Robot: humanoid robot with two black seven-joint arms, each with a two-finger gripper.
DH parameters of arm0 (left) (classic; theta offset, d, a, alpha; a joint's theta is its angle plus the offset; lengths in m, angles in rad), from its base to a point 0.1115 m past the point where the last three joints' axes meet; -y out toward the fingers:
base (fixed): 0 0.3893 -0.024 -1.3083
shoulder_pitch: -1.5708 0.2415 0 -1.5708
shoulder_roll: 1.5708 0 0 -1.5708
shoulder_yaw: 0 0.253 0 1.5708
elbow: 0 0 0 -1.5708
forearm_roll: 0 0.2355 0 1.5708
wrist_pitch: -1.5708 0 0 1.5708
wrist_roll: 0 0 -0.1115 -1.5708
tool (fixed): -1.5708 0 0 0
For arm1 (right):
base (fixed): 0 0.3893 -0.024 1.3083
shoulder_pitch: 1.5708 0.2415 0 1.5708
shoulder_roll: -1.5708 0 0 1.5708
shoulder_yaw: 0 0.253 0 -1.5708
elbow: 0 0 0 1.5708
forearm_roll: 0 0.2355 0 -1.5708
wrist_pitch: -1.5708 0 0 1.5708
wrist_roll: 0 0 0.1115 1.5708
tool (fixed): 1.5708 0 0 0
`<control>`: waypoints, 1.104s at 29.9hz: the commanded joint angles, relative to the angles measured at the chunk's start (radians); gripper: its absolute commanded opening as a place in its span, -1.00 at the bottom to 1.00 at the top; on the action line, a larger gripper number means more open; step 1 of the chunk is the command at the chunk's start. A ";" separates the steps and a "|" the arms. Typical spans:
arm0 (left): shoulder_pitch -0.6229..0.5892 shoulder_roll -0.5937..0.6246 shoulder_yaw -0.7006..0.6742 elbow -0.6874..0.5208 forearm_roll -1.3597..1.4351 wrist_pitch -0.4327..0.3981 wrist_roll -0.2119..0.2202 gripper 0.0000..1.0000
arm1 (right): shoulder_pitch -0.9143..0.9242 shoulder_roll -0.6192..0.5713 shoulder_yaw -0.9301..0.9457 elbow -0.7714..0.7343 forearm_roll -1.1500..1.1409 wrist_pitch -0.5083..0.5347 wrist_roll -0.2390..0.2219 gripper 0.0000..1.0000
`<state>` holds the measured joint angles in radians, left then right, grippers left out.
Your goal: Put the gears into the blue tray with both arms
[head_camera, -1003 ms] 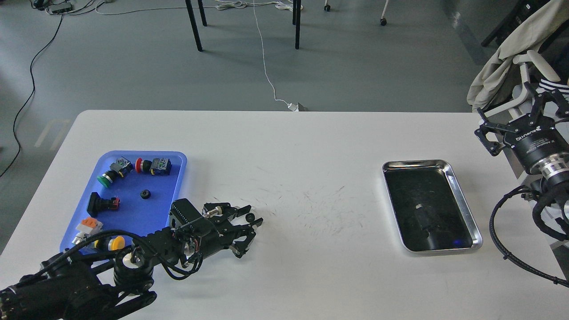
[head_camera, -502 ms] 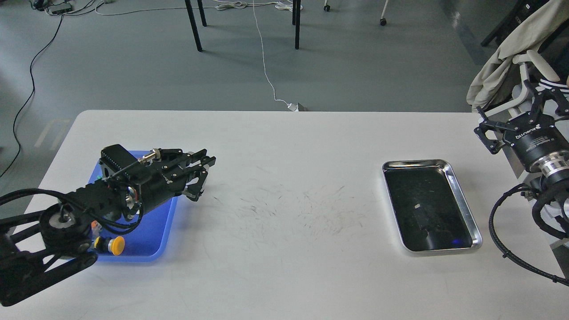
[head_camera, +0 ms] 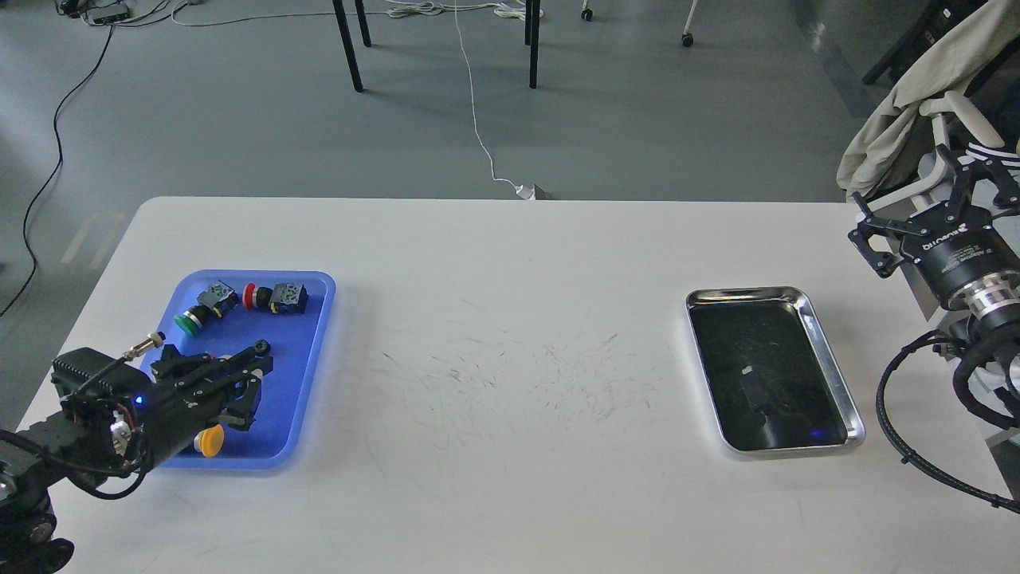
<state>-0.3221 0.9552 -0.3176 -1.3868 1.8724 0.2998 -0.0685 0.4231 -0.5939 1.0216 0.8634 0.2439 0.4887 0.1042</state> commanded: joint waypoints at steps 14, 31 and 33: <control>0.006 -0.070 -0.011 0.081 -0.013 -0.001 0.002 0.20 | -0.001 0.000 0.006 0.008 0.000 0.000 0.000 0.94; -0.055 -0.070 -0.314 0.040 -0.405 -0.002 0.018 0.96 | 0.002 0.002 0.002 0.011 0.000 0.000 -0.001 0.97; -0.083 -0.149 -0.319 0.051 -0.559 0.001 0.047 0.96 | 0.005 0.008 0.003 0.013 0.000 0.000 -0.001 0.97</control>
<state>-0.3709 0.8932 -0.6199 -1.3451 1.5181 0.2943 -0.0528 0.4234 -0.5921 1.0224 0.8734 0.2440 0.4887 0.1032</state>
